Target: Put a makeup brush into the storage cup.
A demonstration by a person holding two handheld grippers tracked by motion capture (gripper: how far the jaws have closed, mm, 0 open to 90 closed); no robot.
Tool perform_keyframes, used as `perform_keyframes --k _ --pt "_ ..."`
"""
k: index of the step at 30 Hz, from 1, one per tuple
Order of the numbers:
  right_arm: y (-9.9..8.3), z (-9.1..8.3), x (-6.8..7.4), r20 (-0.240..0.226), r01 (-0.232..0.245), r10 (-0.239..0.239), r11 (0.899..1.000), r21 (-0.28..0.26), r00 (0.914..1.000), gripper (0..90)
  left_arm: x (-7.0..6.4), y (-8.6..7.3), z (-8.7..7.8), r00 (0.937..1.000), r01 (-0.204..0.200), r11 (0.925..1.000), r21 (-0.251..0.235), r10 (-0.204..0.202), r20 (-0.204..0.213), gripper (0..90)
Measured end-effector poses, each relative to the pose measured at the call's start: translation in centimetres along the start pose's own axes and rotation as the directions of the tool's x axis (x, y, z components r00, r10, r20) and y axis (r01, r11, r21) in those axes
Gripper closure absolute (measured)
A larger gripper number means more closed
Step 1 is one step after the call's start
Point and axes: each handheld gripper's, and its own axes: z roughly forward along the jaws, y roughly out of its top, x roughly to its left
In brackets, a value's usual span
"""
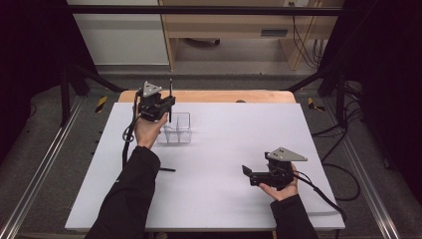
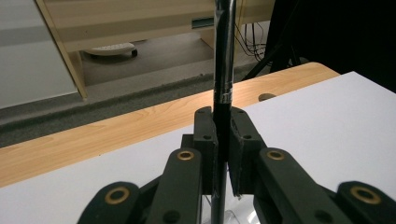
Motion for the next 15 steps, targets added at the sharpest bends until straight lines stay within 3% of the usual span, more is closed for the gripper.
perform_keyframes --k 15 --pt "-0.01 0.02 0.01 -0.001 0.001 -0.001 1.000 0.000 1.0000 4.8 0.05 -0.65 0.70 1.0000 -0.008 0.9999 0.012 0.008 -0.001 82.6"
